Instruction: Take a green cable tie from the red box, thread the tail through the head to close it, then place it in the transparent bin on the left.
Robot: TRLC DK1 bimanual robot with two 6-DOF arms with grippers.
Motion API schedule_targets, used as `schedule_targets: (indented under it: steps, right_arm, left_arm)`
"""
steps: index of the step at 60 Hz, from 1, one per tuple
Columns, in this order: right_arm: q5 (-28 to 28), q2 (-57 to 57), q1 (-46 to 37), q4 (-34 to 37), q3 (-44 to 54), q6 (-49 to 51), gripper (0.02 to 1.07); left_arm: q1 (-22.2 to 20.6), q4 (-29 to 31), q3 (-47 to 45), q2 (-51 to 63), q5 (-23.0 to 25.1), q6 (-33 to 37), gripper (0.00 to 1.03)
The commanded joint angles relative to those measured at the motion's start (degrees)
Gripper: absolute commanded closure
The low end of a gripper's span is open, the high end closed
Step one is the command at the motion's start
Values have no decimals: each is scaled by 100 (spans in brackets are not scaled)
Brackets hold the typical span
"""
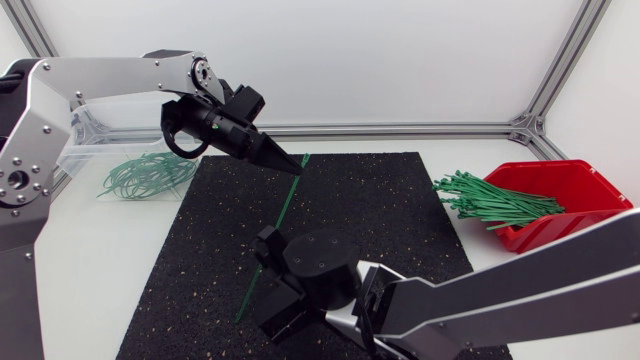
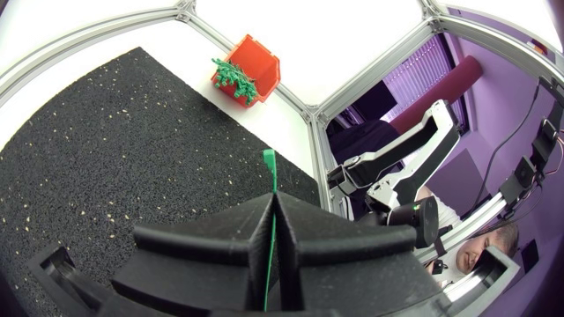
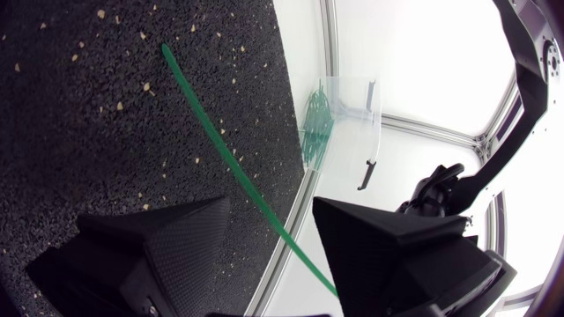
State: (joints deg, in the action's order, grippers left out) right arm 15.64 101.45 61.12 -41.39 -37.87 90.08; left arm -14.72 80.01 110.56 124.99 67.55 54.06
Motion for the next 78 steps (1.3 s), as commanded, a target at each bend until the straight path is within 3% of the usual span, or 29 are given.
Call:
schedule_targets:
  steps: [1, 10, 14, 20, 29, 44, 56, 68, 78]
  right_arm:
    - [-35, 182, 84, -115, -98, 88, 48]
    - [-122, 297, 128, -247, -37, 97, 63]
    - [-131, 358, 137, -300, -19, 88, 64]
    - [-131, 428, 207, -397, 25, 80, 78]
    - [-149, 472, 181, -405, 87, 80, 77]
    - [-175, 314, 163, -397, 236, 88, 46]
    - [-184, 516, 189, -502, 95, 71, 46]
    - [-175, 727, 269, -581, -1, 71, 63]
    - [-140, 850, 356, -704, -54, 71, 66]
  left_arm:
    - [39, 182, 202, 236, 127, 140, 100]
    - [48, 252, 299, 333, 136, 140, 100]
    - [57, 252, 326, 351, 145, 140, 100]
    - [75, 305, 387, 395, 145, 140, 100]
    - [101, 323, 396, 395, 145, 148, 100]
    - [110, 366, 449, 421, 145, 157, 100]
    - [75, 428, 440, 456, 145, 227, 100]
    - [83, 560, 484, 465, 145, 333, 100]
    - [75, 665, 475, 483, 153, 456, 100]
